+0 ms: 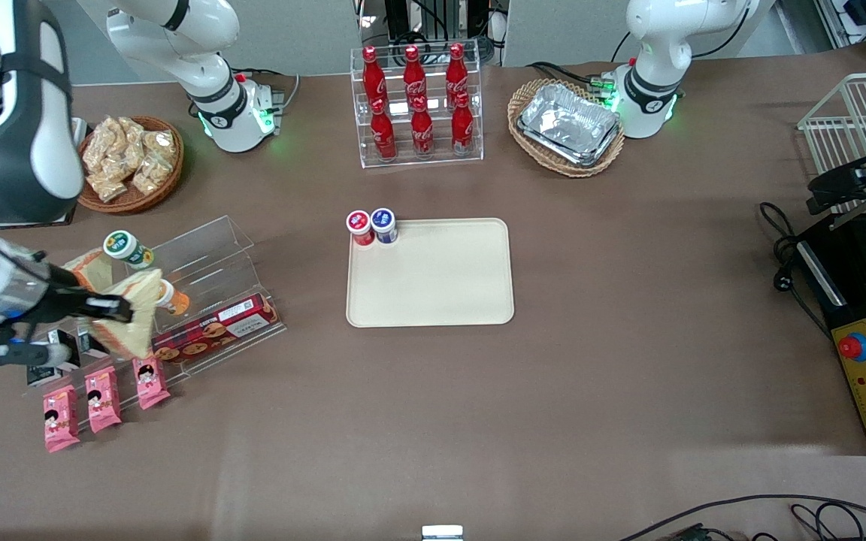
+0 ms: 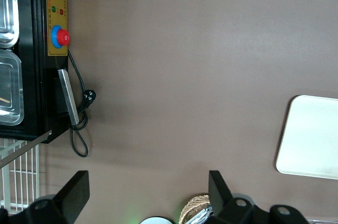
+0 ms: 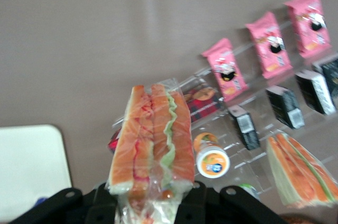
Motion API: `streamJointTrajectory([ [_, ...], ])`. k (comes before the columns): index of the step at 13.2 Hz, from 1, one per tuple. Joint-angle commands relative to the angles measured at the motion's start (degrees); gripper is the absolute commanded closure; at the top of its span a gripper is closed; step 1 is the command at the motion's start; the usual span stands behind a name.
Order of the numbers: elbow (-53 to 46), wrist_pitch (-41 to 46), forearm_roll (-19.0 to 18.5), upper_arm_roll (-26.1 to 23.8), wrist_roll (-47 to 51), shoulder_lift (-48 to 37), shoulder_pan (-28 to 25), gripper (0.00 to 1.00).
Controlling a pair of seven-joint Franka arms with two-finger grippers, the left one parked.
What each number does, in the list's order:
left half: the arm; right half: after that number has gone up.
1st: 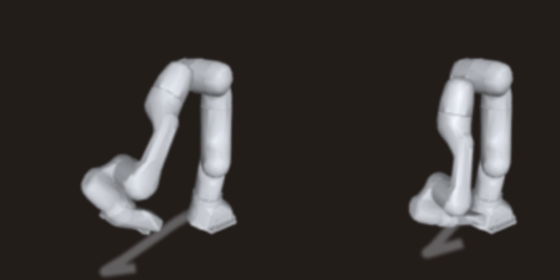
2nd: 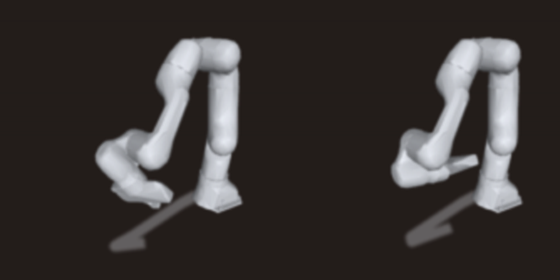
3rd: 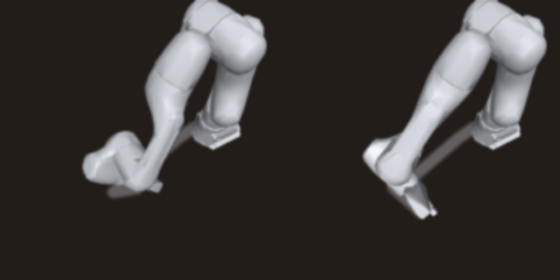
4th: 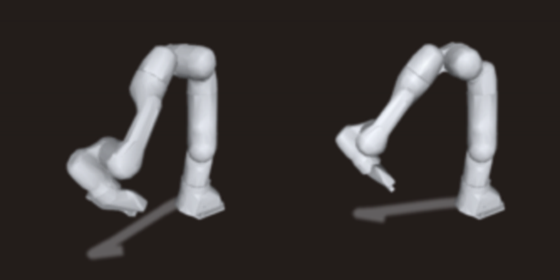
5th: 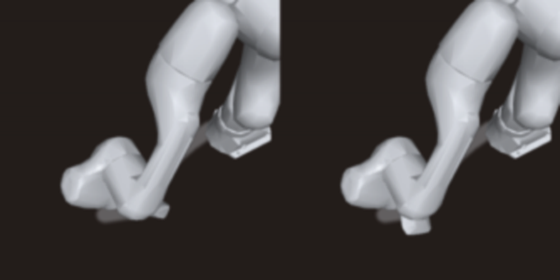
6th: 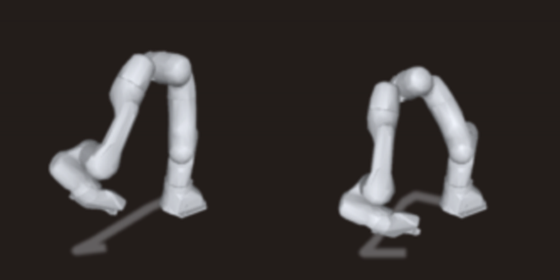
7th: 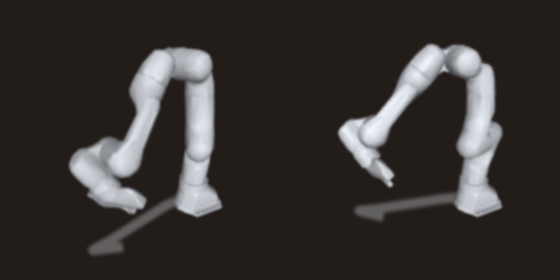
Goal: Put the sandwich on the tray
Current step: 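Carry the sandwich with the right gripper over the beige tray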
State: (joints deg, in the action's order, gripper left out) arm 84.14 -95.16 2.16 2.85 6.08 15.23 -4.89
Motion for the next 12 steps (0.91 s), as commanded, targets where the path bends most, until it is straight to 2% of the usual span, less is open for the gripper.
streamJointTrajectory([
  [1,-0.6,1.4,0.6,-8.0,-7.2,-0.6,0.6,0.61],
  [7,-0.6,0.7,0.2,-23.1,-20.5,-0.3,-0.1,0.61],
  [9,-0.6,-0.2,-3.9,-25.6,-21.5,0.8,-4.5,0.61],
  [12,-0.6,-3.4,-9.2,-25.6,-21.5,3.5,-12.8,0.61],
])
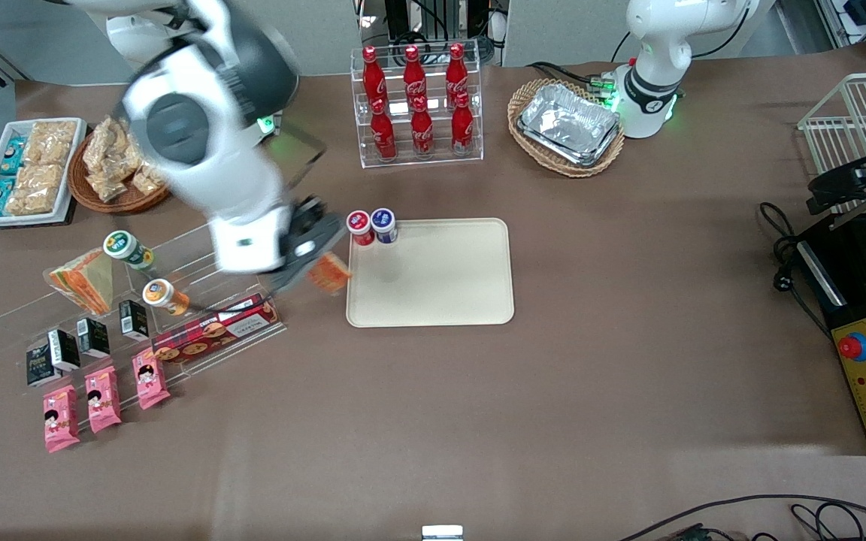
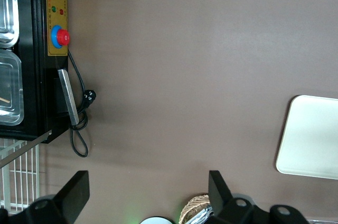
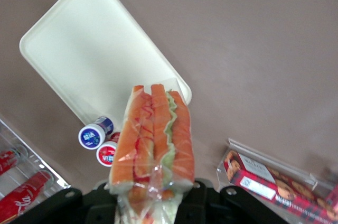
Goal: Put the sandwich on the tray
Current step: 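Carry the sandwich with the right gripper over the beige tray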
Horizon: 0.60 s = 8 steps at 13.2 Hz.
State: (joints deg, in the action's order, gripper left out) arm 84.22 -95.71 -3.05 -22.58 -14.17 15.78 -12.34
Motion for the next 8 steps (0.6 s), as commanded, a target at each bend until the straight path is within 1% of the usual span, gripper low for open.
streamJointTrajectory([
  [1,-0.6,-4.8,-5.1,-0.2,-1.3,4.1,-7.0,0.6],
  [2,-0.7,-6.1,-7.3,-0.2,-1.3,5.2,-9.0,0.6],
  [4,-0.6,-8.5,-12.0,-0.2,-1.7,7.3,-10.9,0.6],
  [5,-0.6,-10.3,-13.3,-0.3,-2.3,8.7,-11.6,0.6],
  [8,-0.5,-15.4,-15.7,-0.2,-5.1,12.4,-13.5,0.6],
])
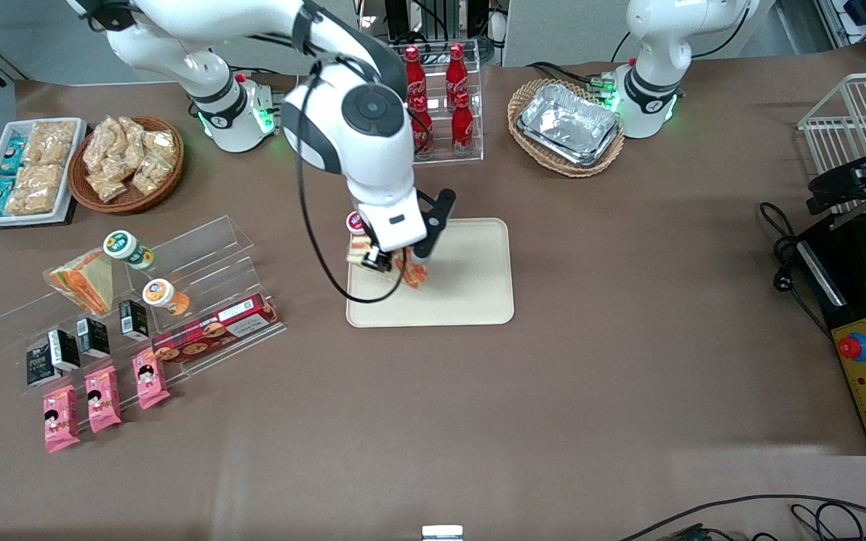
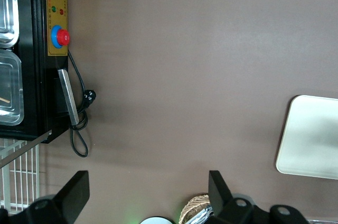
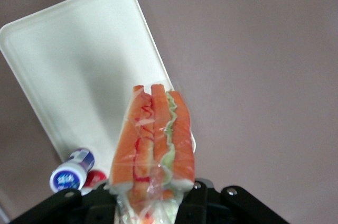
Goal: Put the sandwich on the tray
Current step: 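Carry the sandwich with the right gripper over the beige tray, then lower the sandwich onto the tray and open the right gripper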
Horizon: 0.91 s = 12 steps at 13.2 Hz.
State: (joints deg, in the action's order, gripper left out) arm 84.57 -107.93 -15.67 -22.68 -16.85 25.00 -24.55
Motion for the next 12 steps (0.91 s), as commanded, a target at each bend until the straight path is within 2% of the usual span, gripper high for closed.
streamJointTrajectory([
  [1,-0.8,-4.7,-4.2,-0.2,-3.5,4.4,-1.4,0.59],
  [4,-0.3,-10.9,-5.3,0.0,-6.5,8.4,-3.6,0.59],
  [6,-0.2,-13.0,-9.3,0.0,-6.4,11.4,-4.6,0.59],
  [9,2.8,-17.6,-10.5,0.0,-6.5,12.9,-5.2,0.59],
  [12,6.1,-21.6,-14.2,0.3,-6.7,13.4,-4.8,0.59],
])
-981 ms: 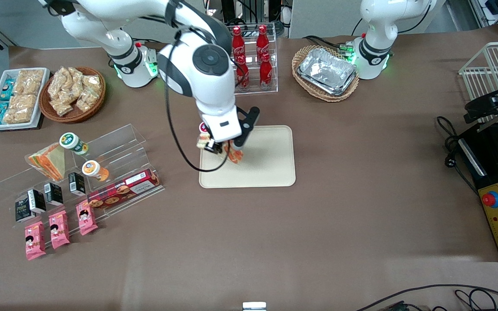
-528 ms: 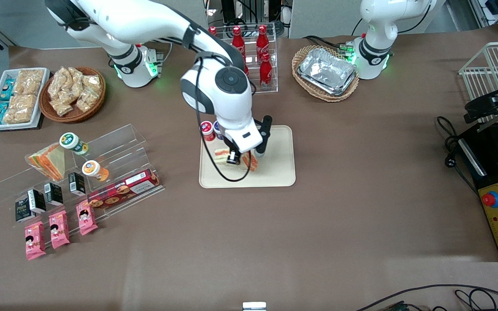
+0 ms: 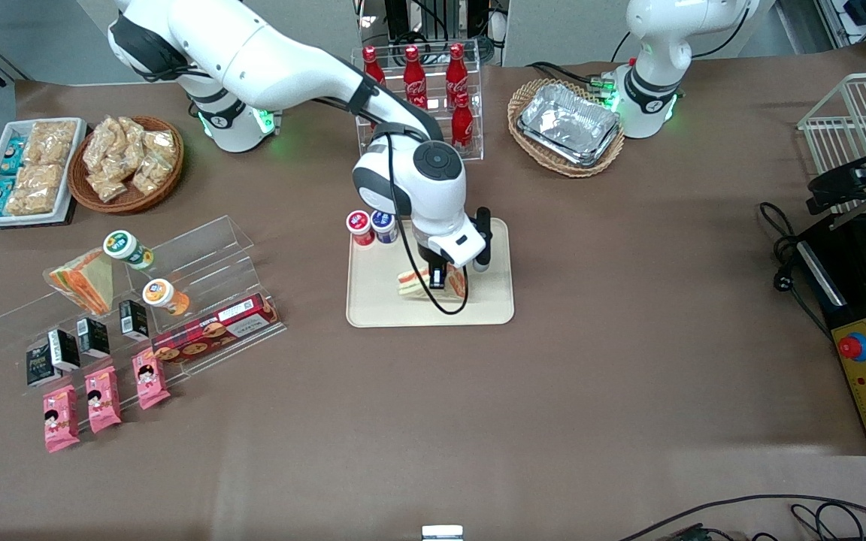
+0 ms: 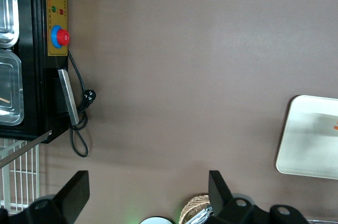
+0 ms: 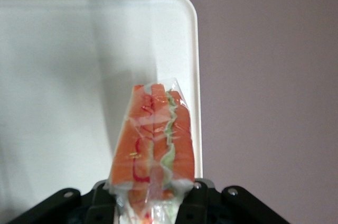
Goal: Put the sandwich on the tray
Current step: 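Lower the sandwich onto the tray and open the right gripper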
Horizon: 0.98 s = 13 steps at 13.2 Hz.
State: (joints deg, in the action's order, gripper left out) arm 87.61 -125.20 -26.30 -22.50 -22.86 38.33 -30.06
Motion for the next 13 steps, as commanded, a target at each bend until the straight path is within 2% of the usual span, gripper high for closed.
streamJointTrajectory([
  [1,4.7,-6.7,-4.8,0.1,-0.4,0.2,0.7,0.59],
  [6,6.4,-11.8,-5.3,1.7,-0.1,2.2,1.1,0.59],
  [10,6.4,-12.4,-5.2,2.0,0.0,3.1,1.1,0.58],
  [11,6.4,-12.4,-5.2,2.0,0.0,3.2,1.1,0.53],
  [13,6.3,-12.3,-4.1,2.1,0.2,3.1,1.2,0.0],
])
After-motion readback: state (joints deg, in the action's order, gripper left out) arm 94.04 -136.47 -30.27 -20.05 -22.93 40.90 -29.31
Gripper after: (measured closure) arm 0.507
